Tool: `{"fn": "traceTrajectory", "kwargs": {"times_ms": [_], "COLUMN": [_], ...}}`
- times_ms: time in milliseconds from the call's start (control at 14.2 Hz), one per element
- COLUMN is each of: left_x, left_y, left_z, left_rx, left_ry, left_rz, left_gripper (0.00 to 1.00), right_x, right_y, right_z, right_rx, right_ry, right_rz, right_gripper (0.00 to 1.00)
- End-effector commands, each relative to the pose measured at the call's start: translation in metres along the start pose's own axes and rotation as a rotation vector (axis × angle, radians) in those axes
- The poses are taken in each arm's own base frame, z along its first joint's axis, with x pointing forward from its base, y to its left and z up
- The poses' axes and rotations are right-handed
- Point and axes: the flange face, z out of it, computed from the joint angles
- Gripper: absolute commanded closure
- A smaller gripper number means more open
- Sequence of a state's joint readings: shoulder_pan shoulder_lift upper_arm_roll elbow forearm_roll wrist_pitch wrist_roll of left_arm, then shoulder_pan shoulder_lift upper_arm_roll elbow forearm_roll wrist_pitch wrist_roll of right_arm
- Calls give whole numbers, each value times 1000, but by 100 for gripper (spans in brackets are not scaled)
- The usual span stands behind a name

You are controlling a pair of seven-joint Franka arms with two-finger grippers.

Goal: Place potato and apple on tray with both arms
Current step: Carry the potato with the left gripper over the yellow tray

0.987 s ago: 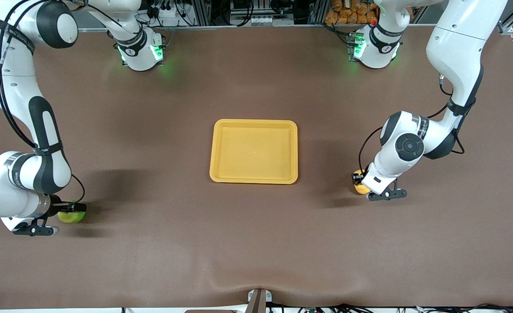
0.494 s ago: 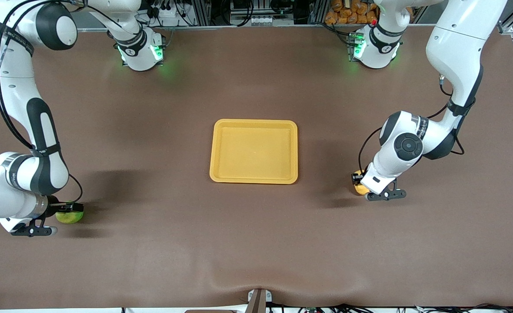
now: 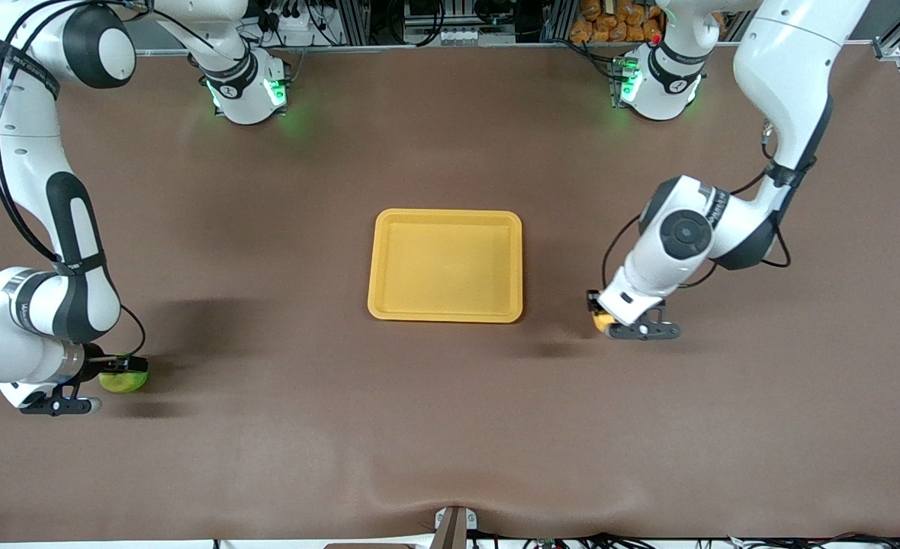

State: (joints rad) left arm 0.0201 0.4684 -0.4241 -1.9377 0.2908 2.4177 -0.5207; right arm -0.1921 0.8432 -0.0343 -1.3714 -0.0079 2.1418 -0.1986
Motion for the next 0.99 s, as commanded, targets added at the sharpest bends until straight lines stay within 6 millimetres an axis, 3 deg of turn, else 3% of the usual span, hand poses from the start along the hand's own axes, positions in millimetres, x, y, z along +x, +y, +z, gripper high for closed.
{"fn": "traceTrajectory", "kwargs": {"times_ms": [0, 423, 635, 917], "left_x": [-12, -38, -40, -51], "left_y": [27, 105, 137, 175], "left_z": [-17, -31, -42, -32], "left_rx": [4, -6, 4, -17], "left_ry": [14, -4, -20, -33], "left_rz": [40, 157, 127, 52], "left_gripper": [83, 84, 84, 84], "right_x": [2, 7, 4, 3], "right_y": [1, -14, -22, -35], "right_z": [-13, -43, -54, -81], "right_rx": [36, 46, 51, 48], "right_ry": [-17, -49, -73, -64], "right_rz": [-8, -25, -38, -56], "right_gripper": [100, 100, 100, 100]}}
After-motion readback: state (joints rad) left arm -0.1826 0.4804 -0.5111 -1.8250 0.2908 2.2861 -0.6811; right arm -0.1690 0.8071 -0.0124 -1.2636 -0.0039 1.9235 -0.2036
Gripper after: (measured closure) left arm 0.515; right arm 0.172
